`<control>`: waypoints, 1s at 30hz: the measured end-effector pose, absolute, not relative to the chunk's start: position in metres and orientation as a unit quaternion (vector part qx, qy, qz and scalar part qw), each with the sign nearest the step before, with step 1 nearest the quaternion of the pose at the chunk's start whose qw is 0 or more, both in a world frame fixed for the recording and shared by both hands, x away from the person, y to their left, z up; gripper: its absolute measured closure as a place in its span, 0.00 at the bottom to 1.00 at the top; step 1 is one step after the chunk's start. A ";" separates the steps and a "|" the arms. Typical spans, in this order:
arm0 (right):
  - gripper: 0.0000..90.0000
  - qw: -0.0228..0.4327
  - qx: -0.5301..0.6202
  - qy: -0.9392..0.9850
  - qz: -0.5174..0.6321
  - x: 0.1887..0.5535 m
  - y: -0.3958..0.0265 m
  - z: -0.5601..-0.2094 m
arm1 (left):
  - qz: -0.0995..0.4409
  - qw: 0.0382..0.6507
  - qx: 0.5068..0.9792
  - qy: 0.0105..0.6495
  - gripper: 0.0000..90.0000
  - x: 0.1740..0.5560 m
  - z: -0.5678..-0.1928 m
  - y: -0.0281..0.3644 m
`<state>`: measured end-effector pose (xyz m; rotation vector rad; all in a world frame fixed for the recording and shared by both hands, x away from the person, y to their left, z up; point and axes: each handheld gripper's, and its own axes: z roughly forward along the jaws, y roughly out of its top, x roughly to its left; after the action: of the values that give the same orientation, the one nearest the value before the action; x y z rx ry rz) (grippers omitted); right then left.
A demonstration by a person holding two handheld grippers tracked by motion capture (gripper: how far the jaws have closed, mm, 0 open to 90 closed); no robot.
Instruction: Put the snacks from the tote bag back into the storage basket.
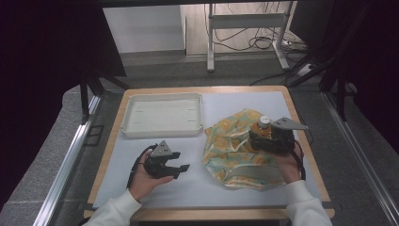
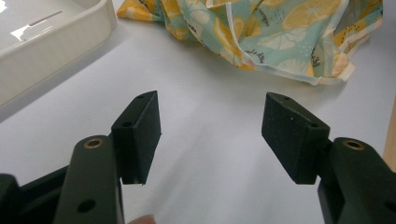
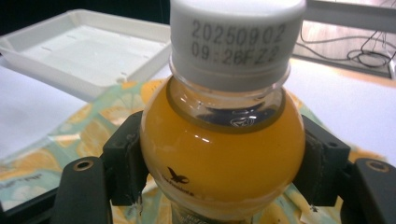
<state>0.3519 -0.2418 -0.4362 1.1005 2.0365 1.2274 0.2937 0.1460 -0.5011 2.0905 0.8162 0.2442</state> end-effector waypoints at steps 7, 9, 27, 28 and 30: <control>0.33 0.263 0.397 0.749 0.462 0.344 -0.240 -0.423 | 0.097 0.431 0.835 0.329 0.42 0.294 -0.501 0.146; 0.33 0.263 0.394 0.749 0.464 0.343 -0.239 -0.422 | 0.099 0.431 0.834 0.329 0.42 0.294 -0.501 0.146; 0.33 0.275 0.377 0.738 0.487 0.331 -0.237 -0.403 | 0.098 0.433 0.834 0.328 0.42 0.293 -0.500 0.147; 0.33 0.275 0.377 0.737 0.489 0.331 -0.236 -0.402 | 0.098 0.433 0.834 0.328 0.42 0.293 -0.499 0.147; 0.33 0.276 0.374 0.737 0.491 0.330 -0.236 -0.400 | 0.098 0.433 0.834 0.328 0.42 0.293 -0.499 0.147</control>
<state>0.3297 -0.2361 -0.4001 1.0061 1.9797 1.3197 0.2934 0.1470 -0.4993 2.0769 0.8166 0.2445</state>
